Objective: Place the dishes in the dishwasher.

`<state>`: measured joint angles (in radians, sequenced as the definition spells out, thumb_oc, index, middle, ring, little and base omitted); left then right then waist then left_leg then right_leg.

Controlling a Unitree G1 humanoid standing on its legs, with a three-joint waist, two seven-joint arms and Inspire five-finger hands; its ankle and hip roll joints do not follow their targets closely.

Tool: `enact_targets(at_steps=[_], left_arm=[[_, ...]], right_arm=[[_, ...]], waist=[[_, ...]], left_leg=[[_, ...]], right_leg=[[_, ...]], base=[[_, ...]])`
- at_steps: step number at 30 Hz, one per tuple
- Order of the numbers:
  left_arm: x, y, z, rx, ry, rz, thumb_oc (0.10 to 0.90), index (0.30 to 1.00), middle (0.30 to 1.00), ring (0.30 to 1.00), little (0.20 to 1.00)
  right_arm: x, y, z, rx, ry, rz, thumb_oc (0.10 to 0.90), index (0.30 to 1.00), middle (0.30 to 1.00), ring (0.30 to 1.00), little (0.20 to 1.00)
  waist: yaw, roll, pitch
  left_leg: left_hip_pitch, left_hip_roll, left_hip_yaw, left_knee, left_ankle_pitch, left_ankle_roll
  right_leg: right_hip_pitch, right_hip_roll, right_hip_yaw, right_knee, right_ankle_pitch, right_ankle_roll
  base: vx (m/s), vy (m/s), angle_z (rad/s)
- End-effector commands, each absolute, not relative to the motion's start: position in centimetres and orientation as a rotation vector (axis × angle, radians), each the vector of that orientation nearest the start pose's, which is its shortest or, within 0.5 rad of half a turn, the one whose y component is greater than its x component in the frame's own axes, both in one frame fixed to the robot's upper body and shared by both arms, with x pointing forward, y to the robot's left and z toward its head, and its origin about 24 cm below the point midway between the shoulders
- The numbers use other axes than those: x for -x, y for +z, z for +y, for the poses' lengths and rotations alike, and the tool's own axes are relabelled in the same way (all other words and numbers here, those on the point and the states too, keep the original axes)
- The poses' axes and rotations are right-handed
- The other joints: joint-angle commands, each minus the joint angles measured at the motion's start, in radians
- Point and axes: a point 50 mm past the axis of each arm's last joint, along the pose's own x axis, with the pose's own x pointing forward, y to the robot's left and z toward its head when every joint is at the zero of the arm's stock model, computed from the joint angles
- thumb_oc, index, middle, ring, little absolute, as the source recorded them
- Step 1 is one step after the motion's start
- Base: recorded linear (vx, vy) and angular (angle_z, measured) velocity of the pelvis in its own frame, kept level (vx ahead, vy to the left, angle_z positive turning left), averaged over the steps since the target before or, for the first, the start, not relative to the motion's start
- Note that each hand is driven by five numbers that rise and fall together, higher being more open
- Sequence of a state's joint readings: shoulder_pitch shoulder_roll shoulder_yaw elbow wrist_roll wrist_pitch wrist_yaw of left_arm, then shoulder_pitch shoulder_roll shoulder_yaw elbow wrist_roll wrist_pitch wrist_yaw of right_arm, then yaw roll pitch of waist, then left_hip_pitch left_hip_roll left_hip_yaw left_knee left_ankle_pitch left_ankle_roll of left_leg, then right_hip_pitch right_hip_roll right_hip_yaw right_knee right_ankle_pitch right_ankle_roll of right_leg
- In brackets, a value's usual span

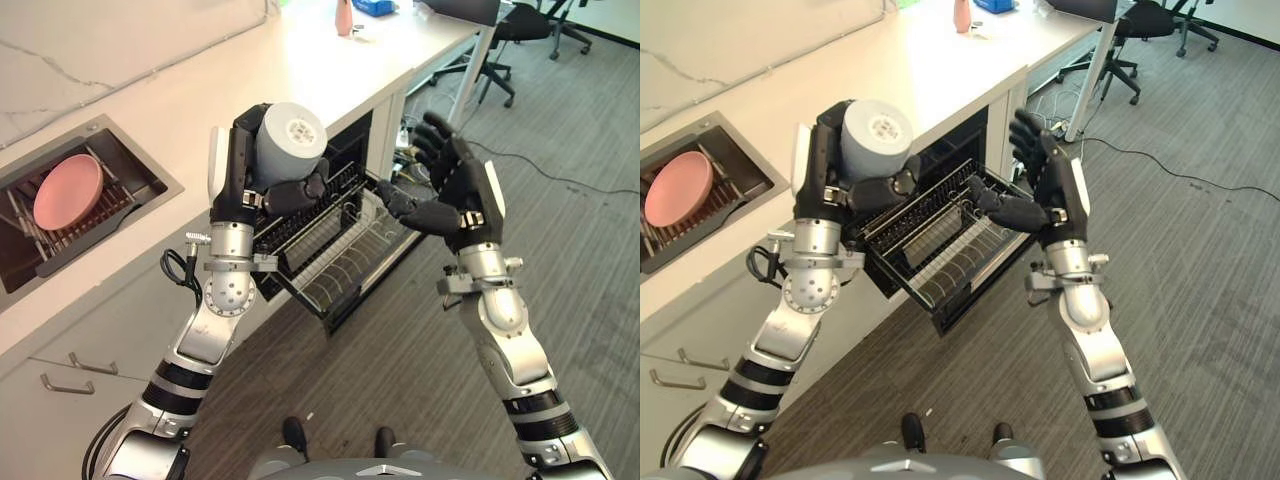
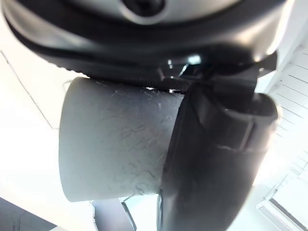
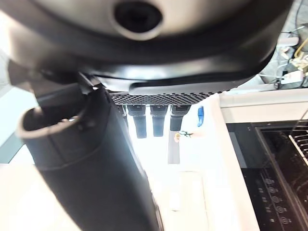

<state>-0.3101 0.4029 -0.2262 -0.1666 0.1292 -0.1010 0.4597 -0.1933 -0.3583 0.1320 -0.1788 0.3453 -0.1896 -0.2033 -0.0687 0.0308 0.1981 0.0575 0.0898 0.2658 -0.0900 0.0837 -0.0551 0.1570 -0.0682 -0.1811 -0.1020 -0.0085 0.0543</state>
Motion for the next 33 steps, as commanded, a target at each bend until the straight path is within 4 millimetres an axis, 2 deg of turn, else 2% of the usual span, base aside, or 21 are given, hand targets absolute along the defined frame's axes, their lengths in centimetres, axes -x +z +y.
enact_targets(at_steps=[1,5,6,9,10,14,15,16,17,19,20,21,22,25,26,28,33], left_arm=[[-27.7,21.9,14.2,-0.346,0.18,-0.92,0.4,0.3,0.3,0.3,0.3],[-27.7,21.9,14.2,-0.346,0.18,-0.92,0.4,0.3,0.3,0.3,0.3],[-28.1,21.6,13.1,-0.357,0.144,-0.912,0.4,0.3,0.3,0.3,0.3],[-28.1,21.6,13.0,-0.356,0.144,-0.913,0.4,0.3,0.3,0.3,0.3],[-28.3,21.2,12.1,-0.389,0.099,-0.903,0.4,0.3,0.3,0.3,0.3],[-28.4,21.3,12.0,-0.39,0.1,-0.906,0.4,0.3,0.3,0.3,0.3],[-28.4,21.1,11.6,-0.396,0.074,-0.902,0.4,0.3,0.3,0.3,0.3],[-28.7,20.5,10.6,-0.451,0.024,-0.894,0.4,0.3,0.3,0.3,0.3],[-28.7,20.5,10.6,-0.451,0.024,-0.895,0.4,0.3,0.3,0.3,0.3],[-28.7,20.5,10.6,-0.451,0.024,-0.895,0.4,0.3,0.3,0.3,0.3],[-29.2,20.0,10.4,-0.495,0.013,-0.873,0.4,0.3,0.3,0.3,0.3],[-29.2,20.0,10.4,-0.495,0.013,-0.873,0.4,0.3,0.3,0.3,0.3],[-30.3,19.4,10.8,-0.539,0.038,-0.832,0.4,0.3,0.3,0.3,0.3],[-30.3,19.4,10.8,-0.539,0.038,-0.833,0.4,0.3,0.3,0.3,0.3],[-31.3,18.9,10.9,-0.577,0.056,-0.796,0.4,0.3,0.3,0.3,0.3],[-31.7,18.8,10.6,-0.592,0.05,-0.788,0.4,0.3,0.3,0.3,0.3],[-31.9,18.4,10.4,-0.622,0.032,-0.777,0.4,0.3,0.3,0.3,0.3]], right_arm=[[-26.6,19.6,-15.5,-0.181,0.119,-0.741,0.8,0.9,0.9,0.9,0.9],[-26.6,19.6,-15.5,-0.181,0.119,-0.741,0.8,0.9,0.9,0.9,0.9],[-26.4,20.7,-14.3,-0.201,0.183,-0.781,0.8,0.9,0.9,0.9,0.9],[-26.4,20.7,-14.3,-0.201,0.183,-0.782,0.8,0.9,0.9,0.9,0.9],[-26.3,21.4,-13.1,-0.218,0.235,-0.807,0.8,0.9,0.9,0.9,0.9],[-26.4,21.4,-13.1,-0.218,0.235,-0.81,0.8,0.9,0.9,0.9,0.9],[-26.2,21.6,-12.4,-0.229,0.273,-0.814,0.8,0.9,0.9,0.9,0.9],[-25.9,21.7,-10.7,-0.306,0.383,-0.796,0.8,0.9,0.9,0.9,0.9],[-25.9,21.7,-10.8,-0.307,0.384,-0.796,0.8,0.9,0.9,0.9,0.9],[-25.9,21.7,-10.8,-0.307,0.384,-0.796,0.8,0.9,0.9,0.9,0.9],[-25.8,21.3,-10.0,-0.385,0.456,-0.752,0.8,0.9,0.9,0.9,0.9],[-25.8,21.3,-10.0,-0.385,0.456,-0.752,0.8,0.9,0.9,0.9,0.9],[-25.8,20.8,-9.2,-0.468,0.547,-0.7,0.8,0.9,0.9,0.9,0.9],[-25.8,20.8,-9.2,-0.468,0.547,-0.7,0.8,0.9,0.9,0.9,0.9],[-25.7,20.4,-8.2,-0.515,0.613,-0.658,0.8,0.9,0.9,0.9,0.9],[-25.6,19.9,-7.1,-0.55,0.672,-0.611,0.8,0.9,0.9,0.9,0.9],[-25.2,19.7,-6.4,-0.545,0.724,-0.591,0.8,0.9,0.9,0.9,0.9]], waist=[[-0.022,-0.023,-0.089],[-0.021,-0.023,-0.089],[-0.032,-0.017,-0.095],[-0.03,-0.017,-0.092],[-0.038,-0.011,-0.098],[-0.035,-0.012,-0.095],[-0.039,-0.009,-0.095],[-0.045,-0.003,-0.093],[-0.044,-0.003,-0.092],[-0.044,-0.003,-0.092],[-0.044,-0.001,-0.093],[-0.044,-0.001,-0.093],[-0.048,-0.001,-0.097],[-0.048,-0.001,-0.096],[-0.055,-0.004,-0.101],[-0.052,-0.007,-0.101],[-0.051,-0.012,-0.103]], left_leg=[[0.011,0.045,0.053,0.003,0.008,-0.053],[0.012,0.045,0.054,0.003,0.007,-0.053],[0.027,0.045,0.066,0.003,-0.003,-0.053],[0.03,0.046,0.068,0.003,-0.004,-0.053],[0.04,0.049,0.074,0.003,-0.009,-0.053],[0.042,0.049,0.076,0.003,-0.01,-0.053],[0.046,0.051,0.079,0.003,-0.012,-0.053],[0.053,0.055,0.086,0.003,-0.015,-0.055],[0.054,0.055,0.087,0.003,-0.015,-0.055],[0.054,0.055,0.087,0.003,-0.015,-0.055],[0.055,0.056,0.087,0.003,-0.014,-0.058],[0.055,0.056,0.087,0.003,-0.014,-0.058],[0.059,0.057,0.085,0.003,-0.014,-0.062],[0.059,0.057,0.085,0.003,-0.014,-0.062],[0.063,0.058,0.089,0.003,-0.015,-0.064],[0.066,0.06,0.092,0.003,-0.016,-0.064],[0.068,0.06,0.091,0.003,-0.019,-0.064]], right_leg=[[0.04,-0.035,0.025,0.015,-0.048,0.086],[0.04,-0.035,0.025,0.015,-0.048,0.086],[0.043,-0.039,0.029,0.015,-0.046,0.089],[0.044,-0.039,0.03,0.015,-0.046,0.089],[0.042,-0.041,0.034,0.015,-0.045,0.091],[0.043,-0.041,0.037,0.015,-0.045,0.091],[0.04,-0.044,0.04,0.015,-0.043,0.092],[0.037,-0.044,0.046,0.015,-0.043,0.094],[0.037,-0.044,0.047,0.015,-0.043,0.094],[0.037,-0.044,0.047,0.015,-0.043,0.094],[0.04,-0.043,0.045,0.015,-0.043,0.094],[0.04,-0.043,0.045,0.015,-0.043,0.094],[0.042,-0.04,0.042,0.015,-0.044,0.093],[0.042,-0.04,0.041,0.015,-0.044,0.093],[0.042,-0.038,0.045,0.015,-0.043,0.092],[0.042,-0.037,0.046,0.015,-0.042,0.092],[0.045,-0.039,0.041,0.015,-0.042,0.094]], base=[[0.0,0.003,-0.14],[0.01,0.003,-0.1],[0.06,0.013,0.0],[0.03,0.005,-0.07],[0.04,0.002,-0.04],[0.01,0.001,-0.04],[0.04,-0.007,-0.04],[0.04,-0.006,-0.04],[0.03,-0.008,-0.08],[0.01,-0.003,-0.18],[0.01,-0.006,-0.12],[0.03,-0.022,-0.02],[0.0,0.0,0.0],[0.0,0.0,0.0],[0.0,0.0,0.0],[0.0,0.0,0.0],[0.0,0.0,0.0]])
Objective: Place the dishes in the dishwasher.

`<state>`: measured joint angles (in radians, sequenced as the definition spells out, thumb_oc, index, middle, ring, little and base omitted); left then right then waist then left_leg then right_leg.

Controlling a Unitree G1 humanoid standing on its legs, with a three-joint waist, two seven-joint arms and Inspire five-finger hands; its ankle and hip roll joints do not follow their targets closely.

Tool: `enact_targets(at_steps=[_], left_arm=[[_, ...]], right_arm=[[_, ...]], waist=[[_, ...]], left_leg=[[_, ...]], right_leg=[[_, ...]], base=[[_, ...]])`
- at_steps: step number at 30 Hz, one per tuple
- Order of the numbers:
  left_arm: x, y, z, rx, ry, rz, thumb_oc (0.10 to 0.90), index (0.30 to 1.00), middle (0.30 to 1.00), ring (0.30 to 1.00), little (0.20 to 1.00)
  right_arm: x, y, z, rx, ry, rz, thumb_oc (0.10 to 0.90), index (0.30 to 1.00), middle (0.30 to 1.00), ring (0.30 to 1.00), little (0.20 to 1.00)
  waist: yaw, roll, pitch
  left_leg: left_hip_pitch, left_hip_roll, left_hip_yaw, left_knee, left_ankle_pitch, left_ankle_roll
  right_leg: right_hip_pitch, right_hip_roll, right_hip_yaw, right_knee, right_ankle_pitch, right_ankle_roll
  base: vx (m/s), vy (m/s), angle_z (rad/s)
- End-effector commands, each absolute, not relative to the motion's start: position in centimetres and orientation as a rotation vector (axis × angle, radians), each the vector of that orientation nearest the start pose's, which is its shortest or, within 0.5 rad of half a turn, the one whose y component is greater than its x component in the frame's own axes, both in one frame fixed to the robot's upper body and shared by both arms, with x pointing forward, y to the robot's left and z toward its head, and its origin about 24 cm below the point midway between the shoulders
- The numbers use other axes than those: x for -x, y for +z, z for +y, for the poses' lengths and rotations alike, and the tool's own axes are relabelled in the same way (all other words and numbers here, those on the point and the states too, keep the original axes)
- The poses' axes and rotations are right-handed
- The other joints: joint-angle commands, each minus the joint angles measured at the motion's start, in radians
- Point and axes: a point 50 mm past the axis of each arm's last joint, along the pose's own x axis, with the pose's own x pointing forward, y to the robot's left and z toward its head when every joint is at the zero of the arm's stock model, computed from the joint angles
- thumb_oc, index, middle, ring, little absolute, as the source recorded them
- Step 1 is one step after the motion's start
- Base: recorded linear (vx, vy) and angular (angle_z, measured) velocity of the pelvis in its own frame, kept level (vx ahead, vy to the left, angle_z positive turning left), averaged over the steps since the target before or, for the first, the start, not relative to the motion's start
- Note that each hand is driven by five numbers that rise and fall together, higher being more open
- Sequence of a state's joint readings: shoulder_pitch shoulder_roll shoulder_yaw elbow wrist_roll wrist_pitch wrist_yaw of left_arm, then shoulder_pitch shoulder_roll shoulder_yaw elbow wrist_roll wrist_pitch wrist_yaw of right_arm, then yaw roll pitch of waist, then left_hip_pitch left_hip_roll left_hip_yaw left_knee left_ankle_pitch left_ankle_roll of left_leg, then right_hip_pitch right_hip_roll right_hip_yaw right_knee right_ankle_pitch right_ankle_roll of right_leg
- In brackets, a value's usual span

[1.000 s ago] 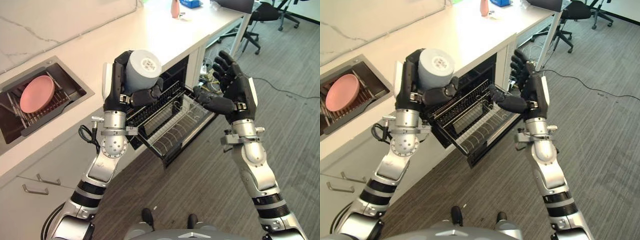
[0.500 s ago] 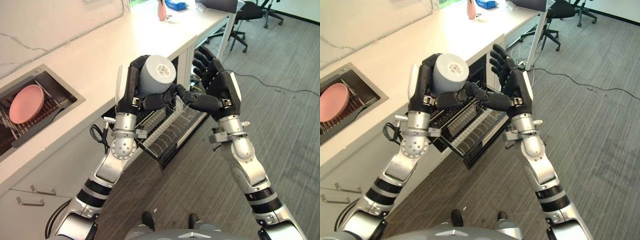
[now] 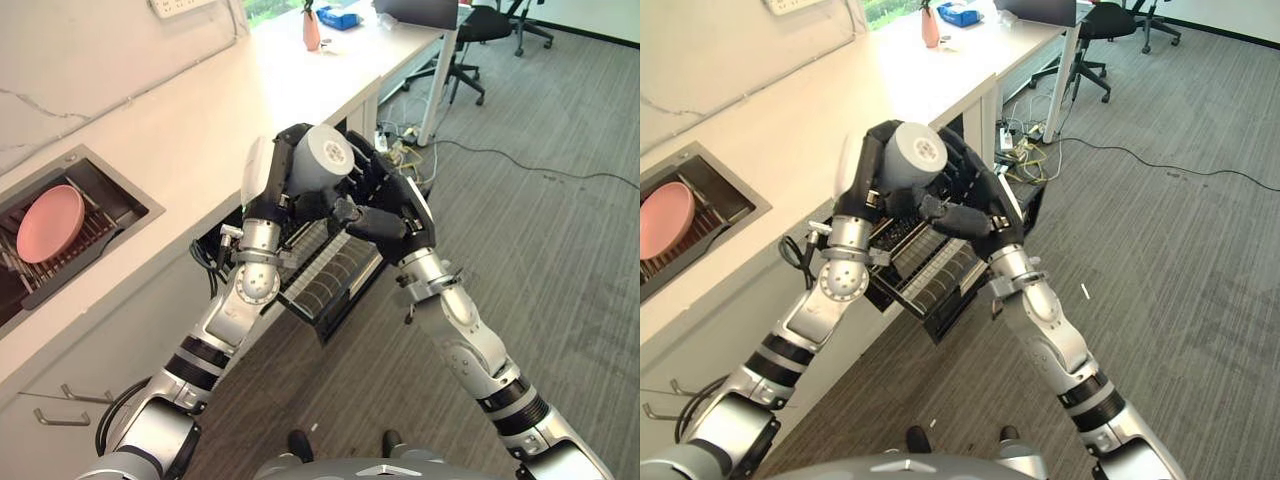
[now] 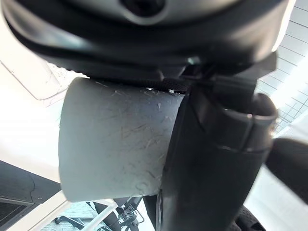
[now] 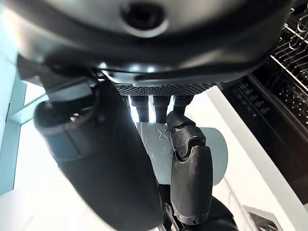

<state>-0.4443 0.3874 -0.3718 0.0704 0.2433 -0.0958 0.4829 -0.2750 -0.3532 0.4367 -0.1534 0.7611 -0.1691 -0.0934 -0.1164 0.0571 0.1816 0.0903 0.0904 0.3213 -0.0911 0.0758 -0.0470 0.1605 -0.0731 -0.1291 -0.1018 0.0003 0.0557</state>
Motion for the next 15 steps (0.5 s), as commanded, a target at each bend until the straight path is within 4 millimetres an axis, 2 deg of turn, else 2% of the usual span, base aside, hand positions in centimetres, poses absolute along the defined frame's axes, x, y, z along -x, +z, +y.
enact_targets(at_steps=[1,5,11,15], left_arm=[[-31.8,18.2,10.3,-0.63,0.025,-0.773,0.4,0.3,0.3,0.3,0.3],[-32.0,17.5,10.4,-0.658,0.025,-0.75,0.4,0.3,0.3,0.3,0.3],[-31.7,17.9,10.4,-0.671,0.024,-0.778,0.4,0.3,0.3,0.3,0.3],[-31.0,17.9,9.3,-0.746,-0.027,-0.828,0.4,0.3,0.3,0.3,0.3]], right_arm=[[-25.1,19.7,-6.2,-0.541,0.737,-0.592,0.8,0.9,0.9,0.9,0.9],[-25.1,20.0,-6.3,-0.5,0.728,-0.611,0.8,0.9,0.9,0.9,0.9],[-25.8,19.2,-7.0,-0.467,0.646,-0.584,0.8,0.9,0.9,0.9,0.9],[-26.4,18.7,-7.0,-0.432,0.583,-0.561,0.8,0.9,0.9,0.9,0.9]], waist=[[-0.001,-0.039,-0.088],[0.001,-0.042,-0.092],[0.003,-0.044,-0.09],[0.007,-0.043,-0.09]], left_leg=[[0.035,0.059,0.035,0.004,-0.011,-0.073],[0.034,0.06,0.034,0.004,-0.012,-0.073],[0.036,0.061,0.034,0.004,-0.014,-0.073],[0.038,0.059,0.031,0.004,-0.016,-0.072]], right_leg=[[0.042,-0.034,-0.012,0.015,-0.051,0.092],[0.043,-0.034,-0.018,0.015,-0.051,0.094],[0.042,-0.034,-0.018,0.015,-0.05,0.095],[0.043,-0.035,-0.021,0.015,-0.051,0.095]], base=[[0.0,0.0,0.0],[0.0,0.0,0.0],[0.0,0.0,0.0],[0.0,0.0,0.0]])
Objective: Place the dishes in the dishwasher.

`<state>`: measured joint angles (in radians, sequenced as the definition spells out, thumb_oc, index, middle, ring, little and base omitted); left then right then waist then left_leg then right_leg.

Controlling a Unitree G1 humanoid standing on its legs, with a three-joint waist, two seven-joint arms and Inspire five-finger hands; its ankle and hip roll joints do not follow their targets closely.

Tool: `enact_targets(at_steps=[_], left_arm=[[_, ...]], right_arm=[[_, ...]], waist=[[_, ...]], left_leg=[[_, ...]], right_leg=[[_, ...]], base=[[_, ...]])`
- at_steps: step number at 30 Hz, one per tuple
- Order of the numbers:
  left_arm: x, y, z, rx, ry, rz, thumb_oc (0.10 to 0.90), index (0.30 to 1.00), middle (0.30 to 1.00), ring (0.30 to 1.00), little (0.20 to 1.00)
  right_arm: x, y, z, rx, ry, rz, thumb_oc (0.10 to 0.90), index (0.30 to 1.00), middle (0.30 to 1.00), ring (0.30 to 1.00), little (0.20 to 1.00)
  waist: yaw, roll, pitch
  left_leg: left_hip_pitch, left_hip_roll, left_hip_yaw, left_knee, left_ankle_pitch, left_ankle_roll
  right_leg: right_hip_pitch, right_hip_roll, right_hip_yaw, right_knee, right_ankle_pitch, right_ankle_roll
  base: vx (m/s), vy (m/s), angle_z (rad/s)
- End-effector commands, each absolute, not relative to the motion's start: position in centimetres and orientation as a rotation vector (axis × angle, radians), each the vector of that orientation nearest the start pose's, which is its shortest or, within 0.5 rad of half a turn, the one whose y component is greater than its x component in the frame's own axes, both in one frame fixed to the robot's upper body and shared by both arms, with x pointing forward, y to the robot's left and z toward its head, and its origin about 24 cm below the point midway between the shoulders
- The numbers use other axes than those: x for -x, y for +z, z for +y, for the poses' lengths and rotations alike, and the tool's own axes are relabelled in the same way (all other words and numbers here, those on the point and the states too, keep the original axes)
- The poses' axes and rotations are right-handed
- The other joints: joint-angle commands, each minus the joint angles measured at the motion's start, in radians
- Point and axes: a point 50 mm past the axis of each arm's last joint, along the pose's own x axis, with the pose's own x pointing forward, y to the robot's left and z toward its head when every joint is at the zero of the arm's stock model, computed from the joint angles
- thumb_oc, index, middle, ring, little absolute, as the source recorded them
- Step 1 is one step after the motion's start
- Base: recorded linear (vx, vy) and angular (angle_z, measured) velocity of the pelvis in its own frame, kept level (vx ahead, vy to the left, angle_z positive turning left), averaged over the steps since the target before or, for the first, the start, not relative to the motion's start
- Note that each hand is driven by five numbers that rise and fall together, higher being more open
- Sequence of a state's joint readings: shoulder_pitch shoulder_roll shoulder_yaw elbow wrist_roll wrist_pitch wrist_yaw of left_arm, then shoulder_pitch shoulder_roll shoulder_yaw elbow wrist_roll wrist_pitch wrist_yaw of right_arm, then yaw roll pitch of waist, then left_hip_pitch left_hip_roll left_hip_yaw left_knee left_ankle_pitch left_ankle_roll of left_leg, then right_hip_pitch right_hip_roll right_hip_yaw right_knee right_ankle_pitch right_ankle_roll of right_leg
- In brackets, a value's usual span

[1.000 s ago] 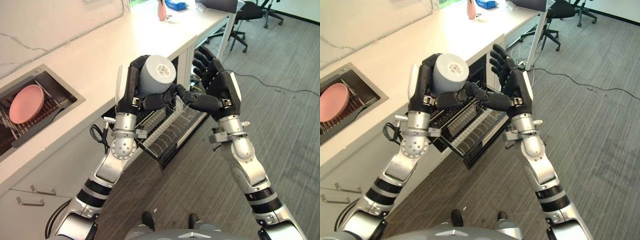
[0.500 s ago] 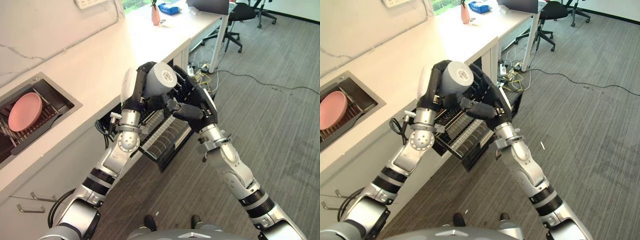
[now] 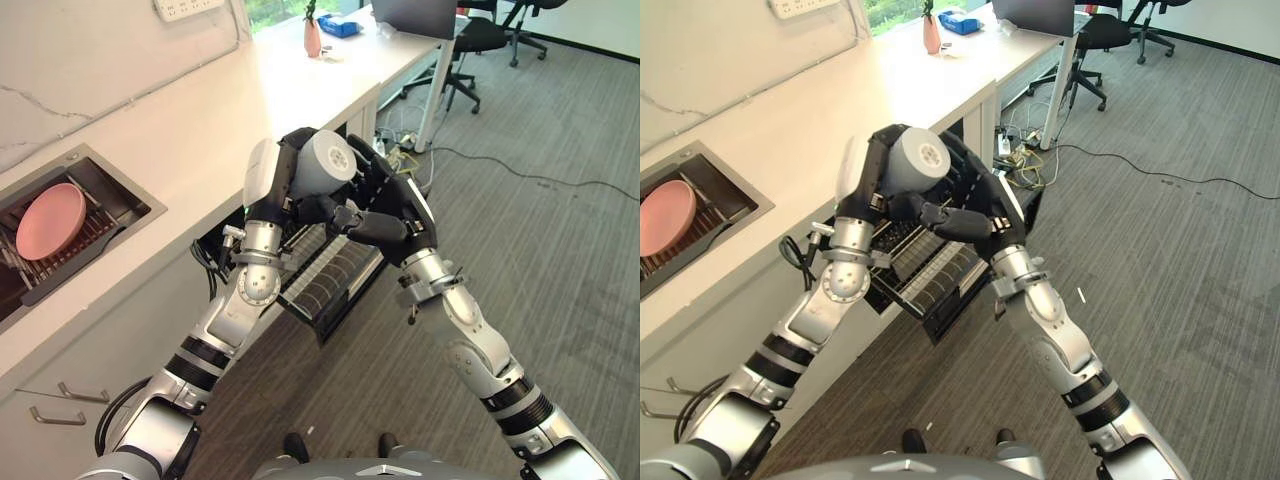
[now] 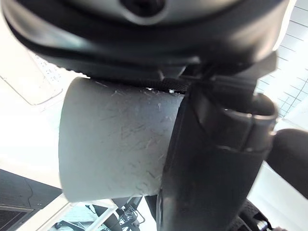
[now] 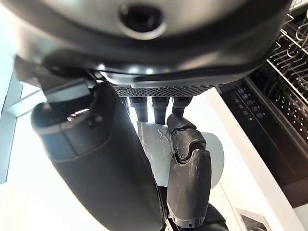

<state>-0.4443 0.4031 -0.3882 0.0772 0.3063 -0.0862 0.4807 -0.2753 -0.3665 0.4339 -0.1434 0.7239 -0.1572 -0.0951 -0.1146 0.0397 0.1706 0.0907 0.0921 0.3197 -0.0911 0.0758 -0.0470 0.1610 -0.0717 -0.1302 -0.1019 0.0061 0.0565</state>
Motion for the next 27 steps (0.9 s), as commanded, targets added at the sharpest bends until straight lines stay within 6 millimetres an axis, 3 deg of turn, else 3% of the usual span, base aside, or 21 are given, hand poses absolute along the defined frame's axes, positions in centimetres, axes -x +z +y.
enact_targets(at_steps=[1,2,9,10,11,13,14,27], left_arm=[[-30.9,17.8,9.0,-0.751,-0.04,-0.833,0.4,0.3,0.3,0.3,0.3],[-30.5,17.5,8.2,-0.758,-0.076,-0.841,0.4,0.3,0.3,0.3,0.3],[-29.4,17.1,5.7,-0.763,-0.181,-0.873,0.4,0.3,0.3,0.3,0.3],[-29.4,17.0,5.5,-0.761,-0.193,-0.871,0.4,0.3,0.3,0.3,0.3],[-29.2,16.9,5.1,-0.754,-0.21,-0.872,0.4,0.3,0.3,0.3,0.3],[-29.0,16.8,4.7,-0.751,-0.23,-0.876,0.4,0.3,0.3,0.3,0.3],[-28.8,16.6,4.2,-0.751,-0.256,-0.882,0.4,0.3,0.3,0.3,0.3],[-27.9,16.6,3.7,-0.721,-0.302,-0.9,0.4,0.3,0.3,0.3,0.3]], right_arm=[[-26.5,18.6,-6.7,-0.448,0.58,-0.547,0.8,0.9,0.9,0.9,0.9],[-26.8,18.2,-5.8,-0.486,0.589,-0.506,0.8,0.9,0.9,0.9,0.9],[-27.3,17.3,-4.5,-0.537,0.556,-0.42,0.8,0.9,0.9,0.9,0.9],[-27.3,17.2,-4.5,-0.55,0.546,-0.415,0.753,0.829,0.829,0.829,0.829],[-27.3,17.1,-4.3,-0.573,0.543,-0.404,0.599,0.599,0.599,0.599,0.599],[-27.3,17.0,-4.0,-0.608,0.544,-0.388,0.485,0.427,0.427,0.427,0.427],[-27.3,17.3,-3.9,-0.61,0.548,-0.396,0.4,0.3,0.3,0.3,0.3],[-27.7,17.5,-5.2,-0.656,0.461,-0.427,0.4,0.3,0.3,0.3,0.3]], waist=[[0.007,-0.024,-0.079],[0.012,-0.025,-0.078],[0.026,-0.026,-0.077],[0.027,-0.026,-0.077],[0.028,-0.026,-0.077],[0.03,-0.026,-0.078],[0.033,-0.026,-0.077],[0.039,-0.027,-0.076]], left_leg=[[0.038,0.057,0.031,0.004,-0.017,-0.072],[0.037,0.057,0.028,0.004,-0.016,-0.071],[0.036,0.054,0.017,0.004,-0.016,-0.069],[0.035,0.054,0.015,0.004,-0.015,-0.069],[0.034,0.053,0.014,0.004,-0.015,-0.068],[0.033,0.052,0.012,0.004,-0.015,-0.068],[0.032,0.053,0.009,0.004,-0.015,-0.068],[0.033,0.049,0.002,0.004,-0.017,-0.066]], right_leg=[[0.044,-0.036,-0.02,0.015,-0.058,0.094],[0.046,-0.037,-0.023,0.015,-0.06,0.093],[0.053,-0.04,-0.039,0.015,-0.062,0.092],[0.053,-0.04,-0.04,0.015,-0.063,0.092],[0.054,-0.04,-0.041,0.015,-0.063,0.092],[0.055,-0.041,-0.043,0.015,-0.064,0.092],[0.055,-0.041,-0.045,0.015,-0.064,0.092],[0.061,-0.042,-0.057,0.015,-0.065,0.092]], base=[[0.0,0.0,0.0],[0.0,0.0,0.0],[0.0,-0.001,0.03],[-0.01,-0.002,0.08],[-0.01,0.0,0.06],[0.0,0.001,0.07],[0.0,-0.002,0.06],[0.0,0.0,0.01]])
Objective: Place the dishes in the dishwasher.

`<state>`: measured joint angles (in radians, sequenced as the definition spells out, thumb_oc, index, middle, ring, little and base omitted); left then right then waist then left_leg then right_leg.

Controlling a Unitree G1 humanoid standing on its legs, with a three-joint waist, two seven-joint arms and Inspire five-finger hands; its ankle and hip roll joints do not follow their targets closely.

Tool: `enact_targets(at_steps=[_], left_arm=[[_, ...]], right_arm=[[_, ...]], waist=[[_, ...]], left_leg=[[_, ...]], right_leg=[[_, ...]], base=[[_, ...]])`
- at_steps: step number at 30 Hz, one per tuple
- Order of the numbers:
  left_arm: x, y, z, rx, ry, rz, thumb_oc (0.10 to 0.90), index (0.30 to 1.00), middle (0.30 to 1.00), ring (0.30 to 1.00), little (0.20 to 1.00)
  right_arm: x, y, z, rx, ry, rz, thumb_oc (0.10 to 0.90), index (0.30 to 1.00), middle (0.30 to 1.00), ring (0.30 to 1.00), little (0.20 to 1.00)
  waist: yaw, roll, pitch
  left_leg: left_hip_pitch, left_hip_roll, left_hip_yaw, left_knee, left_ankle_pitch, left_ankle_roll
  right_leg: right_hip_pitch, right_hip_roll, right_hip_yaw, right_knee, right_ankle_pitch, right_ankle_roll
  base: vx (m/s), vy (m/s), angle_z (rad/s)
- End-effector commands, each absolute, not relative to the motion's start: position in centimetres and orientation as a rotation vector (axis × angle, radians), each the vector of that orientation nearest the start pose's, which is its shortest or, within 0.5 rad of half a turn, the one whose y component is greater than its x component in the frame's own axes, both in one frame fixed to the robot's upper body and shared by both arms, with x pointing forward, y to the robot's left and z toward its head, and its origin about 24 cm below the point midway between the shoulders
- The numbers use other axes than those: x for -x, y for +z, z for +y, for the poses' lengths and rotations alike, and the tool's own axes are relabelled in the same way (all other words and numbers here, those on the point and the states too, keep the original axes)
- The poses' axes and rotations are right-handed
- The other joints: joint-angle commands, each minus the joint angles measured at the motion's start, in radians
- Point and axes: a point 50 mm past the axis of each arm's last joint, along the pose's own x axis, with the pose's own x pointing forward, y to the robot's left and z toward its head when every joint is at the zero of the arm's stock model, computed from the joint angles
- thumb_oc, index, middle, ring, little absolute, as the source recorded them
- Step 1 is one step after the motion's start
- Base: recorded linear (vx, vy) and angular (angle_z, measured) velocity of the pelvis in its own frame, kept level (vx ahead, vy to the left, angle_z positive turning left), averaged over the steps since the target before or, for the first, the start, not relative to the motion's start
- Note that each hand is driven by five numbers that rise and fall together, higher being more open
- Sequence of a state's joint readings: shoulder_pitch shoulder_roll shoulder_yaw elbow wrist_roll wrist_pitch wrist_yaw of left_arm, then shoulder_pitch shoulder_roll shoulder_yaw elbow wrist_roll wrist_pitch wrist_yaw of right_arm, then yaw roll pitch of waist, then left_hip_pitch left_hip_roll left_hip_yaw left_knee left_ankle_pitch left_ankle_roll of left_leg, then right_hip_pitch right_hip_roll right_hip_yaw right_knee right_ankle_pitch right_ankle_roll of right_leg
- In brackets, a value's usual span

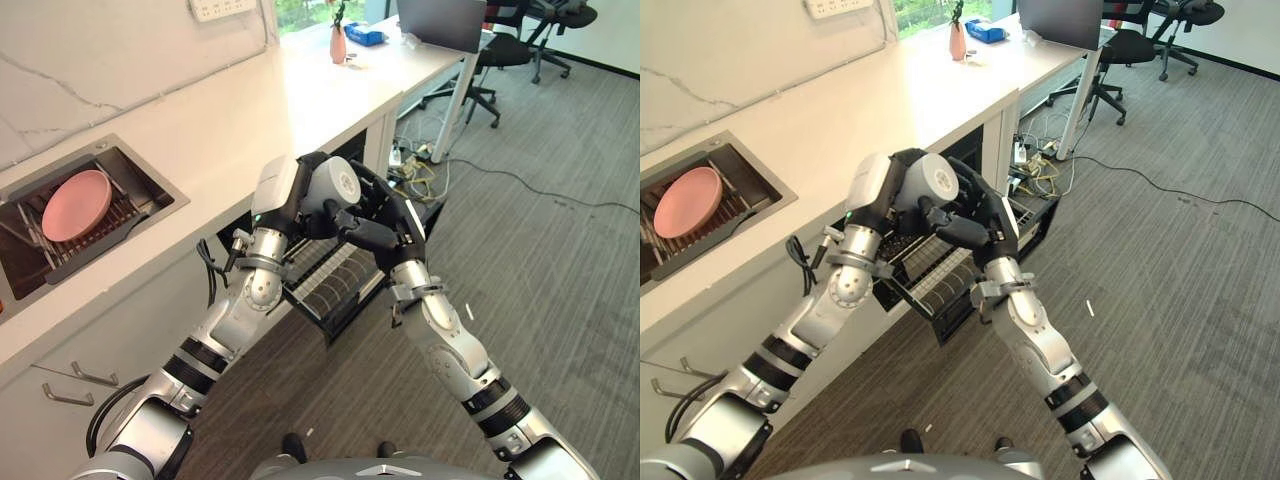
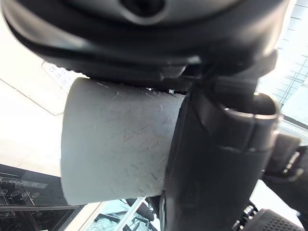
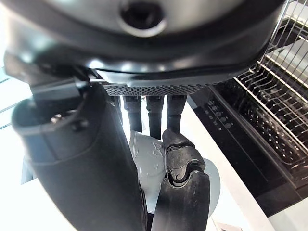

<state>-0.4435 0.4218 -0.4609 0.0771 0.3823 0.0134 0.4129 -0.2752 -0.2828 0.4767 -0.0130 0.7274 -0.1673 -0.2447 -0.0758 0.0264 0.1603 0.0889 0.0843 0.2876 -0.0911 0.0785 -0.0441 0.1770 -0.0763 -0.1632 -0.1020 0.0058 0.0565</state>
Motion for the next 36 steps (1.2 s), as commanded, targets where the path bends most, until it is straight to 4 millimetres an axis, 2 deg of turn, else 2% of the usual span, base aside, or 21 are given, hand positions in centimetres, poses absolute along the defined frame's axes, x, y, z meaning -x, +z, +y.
enact_targets(at_steps=[1,3,4,5,6,10,18,22,26,30,36], left_arm=[[-27.9,16.5,3.7,-0.718,-0.304,-0.898,0.4,0.3,0.3,0.3,0.3],[-28.0,16.1,4.1,-0.724,-0.284,-0.879,0.4,0.3,0.3,0.3,0.3],[-28.0,15.8,4.3,-0.73,-0.278,-0.865,0.496,0.444,0.444,0.444,0.444],[-28.1,15.5,4.5,-0.734,-0.272,-0.848,0.745,0.818,0.818,0.818,0.818],[-28.3,15.2,4.8,-0.744,-0.263,-0.829,0.8,0.9,0.9,0.9,0.9],[-28.4,14.8,5.7,-0.748,-0.236,-0.802,0.8,0.9,0.9,0.9,0.9],[-28.6,13.3,8.6,-0.72,-0.119,-0.691,0.8,0.9,0.9,0.9,0.9],[-28.5,13.1,9.1,-0.711,-0.102,-0.674,0.8,0.9,0.9,0.9,0.9],[-28.4,10.7,11.3,-0.71,-0.029,-0.542,0.8,0.9,0.9,0.9,0.9],[-28.4,9.4,12.3,-0.711,0.002,-0.469,0.8,0.9,0.9,0.9,0.9],[-26.6,5.8,16.0,-0.693,0.074,-0.263,0.8,0.9,0.9,0.9,0.9]], right_arm=[[-27.7,17.5,-5.4,-0.66,0.453,-0.434,0.4,0.3,0.3,0.3,0.3],[-27.6,17.7,-5.7,-0.66,0.435,-0.457,0.4,0.3,0.3,0.3,0.3],[-27.5,17.8,-5.9,-0.657,0.43,-0.469,0.4,0.3,0.3,0.3,0.3],[-27.4,17.9,-6.0,-0.656,0.425,-0.477,0.4,0.3,0.3,0.3,0.3],[-27.4,18.0,-6.1,-0.651,0.418,-0.487,0.4,0.3,0.3,0.3,0.3],[-27.3,18.2,-6.7,-0.654,0.396,-0.511,0.4,0.3,0.3,0.3,0.3],[-27.3,18.2,-8.6,-0.65,0.305,-0.545,0.4,0.3,0.3,0.3,0.3],[-27.4,18.1,-8.9,-0.642,0.284,-0.546,0.4,0.3,0.3,0.3,0.3],[-27.7,17.4,-10.4,-0.55,0.203,-0.543,0.4,0.3,0.3,0.3,0.3],[-28.1,16.7,-11.2,-0.451,0.154,-0.532,0.4,0.3,0.3,0.3,0.3],[-30.1,14.1,-12.9,-0.307,0.039,-0.407,0.4,0.3,0.3,0.3,0.3]], waist=[[0.001,-0.013,-0.066],[0.001,-0.013,-0.067],[0.001,-0.013,-0.067],[0.001,-0.013,-0.066],[0.001,-0.012,-0.066],[0.001,-0.012,-0.066],[0.008,-0.014,-0.069],[0.01,-0.015,-0.07],[0.022,-0.021,-0.068],[0.027,-0.024,-0.068],[0.076,-0.046,-0.052]], left_leg=[[0.035,0.057,0.033,0.004,-0.02,-0.068],[0.035,0.057,0.032,0.004,-0.021,-0.068],[0.035,0.057,0.032,0.004,-0.022,-0.067],[0.035,0.057,0.032,0.004,-0.022,-0.067],[0.036,0.057,0.032,0.004,-0.022,-0.067],[0.037,0.056,0.033,0.004,-0.023,-0.066],[0.041,0.055,0.034,0.004,-0.023,-0.067],[0.039,0.055,0.032,0.004,-0.022,-0.067],[0.035,0.053,0.024,0.004,-0.022,-0.066],[0.033,0.051,0.021,0.004,-0.023,-0.066],[0.016,0.048,0.0,0.004,-0.018,-0.063]], right_leg=[[0.045,-0.038,-0.024,0.015,-0.065,0.092],[0.044,-0.04,-0.025,0.015,-0.065,0.093],[0.044,-0.04,-0.025,0.015,-0.064,0.093],[0.044,-0.041,-0.027,0.015,-0.064,0.093],[0.044,-0.041,-0.028,0.015,-0.064,0.093],[0.045,-0.041,-0.029,0.015,-0.063,0.094],[0.049,-0.042,-0.035,0.015,-0.064,0.094],[0.048,-0.042,-0.038,0.015,-0.063,0.094],[0.052,-0.042,-0.05,0.015,-0.063,0.093],[0.052,-0.041,-0.056,0.015,-0.063,0.094],[0.051,-0.037,-0.074,0.015,-0.066,0.093]], base=[[0.0,0.0,0.0],[0.0,0.0,0.0],[0.0,0.0,0.0],[0.0,0.0,0.0],[0.0,0.0,0.0],[0.0,0.0,0.0],[0.0,0.0,0.0],[0.0,0.0,0.0],[0.0,-0.001,0.01],[0.0,-0.001,0.1],[-0.01,-0.009,0.06]])
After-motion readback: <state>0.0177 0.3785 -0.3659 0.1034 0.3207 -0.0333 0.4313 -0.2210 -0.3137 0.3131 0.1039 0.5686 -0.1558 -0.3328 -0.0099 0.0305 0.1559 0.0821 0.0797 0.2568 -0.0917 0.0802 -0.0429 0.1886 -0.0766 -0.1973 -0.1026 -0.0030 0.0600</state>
